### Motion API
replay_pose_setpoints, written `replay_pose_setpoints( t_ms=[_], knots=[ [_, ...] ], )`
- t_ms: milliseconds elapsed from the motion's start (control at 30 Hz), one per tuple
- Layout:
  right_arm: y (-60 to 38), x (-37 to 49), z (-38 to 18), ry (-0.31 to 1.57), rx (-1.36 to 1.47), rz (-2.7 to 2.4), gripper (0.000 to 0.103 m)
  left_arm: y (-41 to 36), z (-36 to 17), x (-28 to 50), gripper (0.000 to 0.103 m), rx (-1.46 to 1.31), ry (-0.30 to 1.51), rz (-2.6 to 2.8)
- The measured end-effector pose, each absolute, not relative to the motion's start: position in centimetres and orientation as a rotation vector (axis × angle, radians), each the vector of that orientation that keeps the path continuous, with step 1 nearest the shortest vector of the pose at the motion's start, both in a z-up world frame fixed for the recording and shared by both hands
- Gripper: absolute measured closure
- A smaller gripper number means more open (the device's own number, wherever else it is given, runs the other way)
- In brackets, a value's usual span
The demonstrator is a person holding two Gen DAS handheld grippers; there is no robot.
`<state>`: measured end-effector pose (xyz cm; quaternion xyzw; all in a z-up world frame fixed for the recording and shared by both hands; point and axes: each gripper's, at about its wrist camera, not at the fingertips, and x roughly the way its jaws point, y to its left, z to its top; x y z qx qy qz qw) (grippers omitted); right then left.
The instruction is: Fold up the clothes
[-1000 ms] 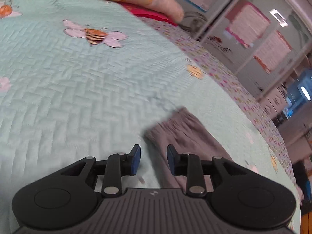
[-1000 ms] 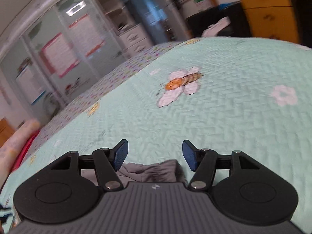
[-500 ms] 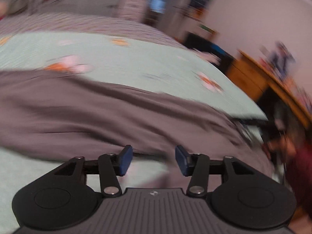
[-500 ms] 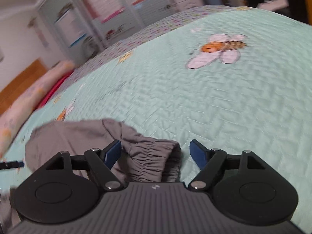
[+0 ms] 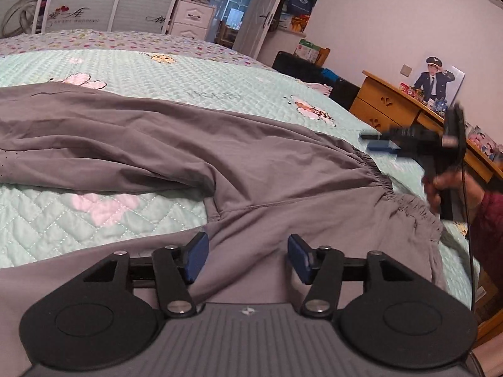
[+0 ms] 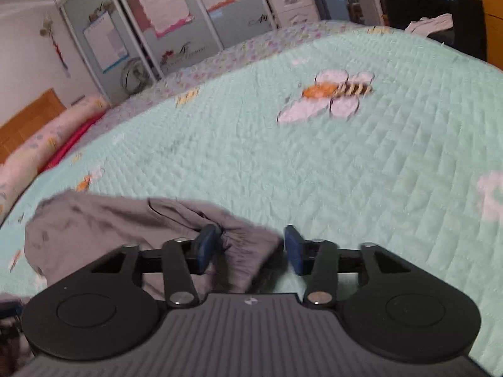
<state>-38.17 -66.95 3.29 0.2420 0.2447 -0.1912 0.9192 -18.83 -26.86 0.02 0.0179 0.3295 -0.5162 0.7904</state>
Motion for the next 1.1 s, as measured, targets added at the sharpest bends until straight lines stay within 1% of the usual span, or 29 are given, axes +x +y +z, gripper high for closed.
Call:
replay_pose_setpoints(
  t_ms=[33,67,133,233,367,400,433,467,500,533,600,767,800,867,933,967,1100],
  knots=[
    [-66.5,-38.1,4.4,0.466,0.458,-0.406,0.041,-26.9,-0.1,-19.0,0.041,0.044,0.700,-1.115],
    [-65.9,-37.9,5.5,0.426,0.414,-0.411,0.041,-26.9,-0.1,-19.4,0.039,0.051,0.691,-1.120],
    [-64.6,-35.8,7.1,0.422,0.345,-0.327,0.039,-26.7,-0.2,-19.6,0.037,0.060,0.677,-1.126],
    [-62.6,-30.1,7.0,0.528,0.256,-0.198,0.039,-26.3,-0.3,-19.5,0.037,0.036,0.682,-1.133],
    [-61.8,-23.3,5.0,0.660,0.199,-0.096,0.040,-25.8,-0.4,-19.1,0.037,-0.014,0.701,-1.145],
    [-61.8,-22.0,4.5,0.691,0.197,-0.076,0.041,-25.7,-0.5,-19.0,0.037,-0.026,0.706,-1.147],
    [-61.8,-21.0,3.9,0.726,0.202,-0.060,0.047,-25.7,-0.5,-18.9,0.037,-0.036,0.710,-1.149],
    [-61.8,-20.2,3.4,0.763,0.212,-0.027,0.057,-25.6,-0.5,-18.9,0.037,-0.046,0.714,-1.150],
    [-61.6,-19.9,3.1,0.785,0.211,0.003,0.088,-25.5,-0.5,-18.8,0.037,-0.057,0.718,-1.151],
    [-61.3,-19.7,2.9,0.797,0.201,0.024,0.099,-25.5,-0.5,-18.7,0.037,-0.069,0.722,-1.154],
    [-61.2,-19.9,2.9,0.780,0.182,-0.039,0.099,-25.1,-0.4,-18.5,0.037,-0.102,0.733,-1.158],
    [-61.8,-20.8,2.6,0.727,0.200,-0.215,0.097,-23.0,0.1,-17.4,0.037,-0.242,0.779,-1.068],
    [-61.6,-21.1,2.7,0.718,0.195,-0.228,0.090,-22.4,0.2,-17.0,0.037,-0.274,0.790,-1.044],
    [-61.1,-21.9,3.2,0.693,0.207,-0.240,0.082,-21.3,0.5,-16.1,0.037,-0.337,0.809,-0.995],
    [-60.5,-22.6,4.2,0.648,0.226,-0.253,0.050,-20.1,0.9,-15.0,0.037,-0.394,0.815,-0.939],
    [-60.0,-22.9,4.9,0.621,0.224,-0.259,0.048,-19.5,1.1,-14.5,0.037,-0.420,0.811,-0.902],
    [-56.1,-24.5,7.3,0.544,0.215,-0.203,0.048,-16.6,1.5,-11.7,0.037,-0.532,0.816,-0.743]
  ],
)
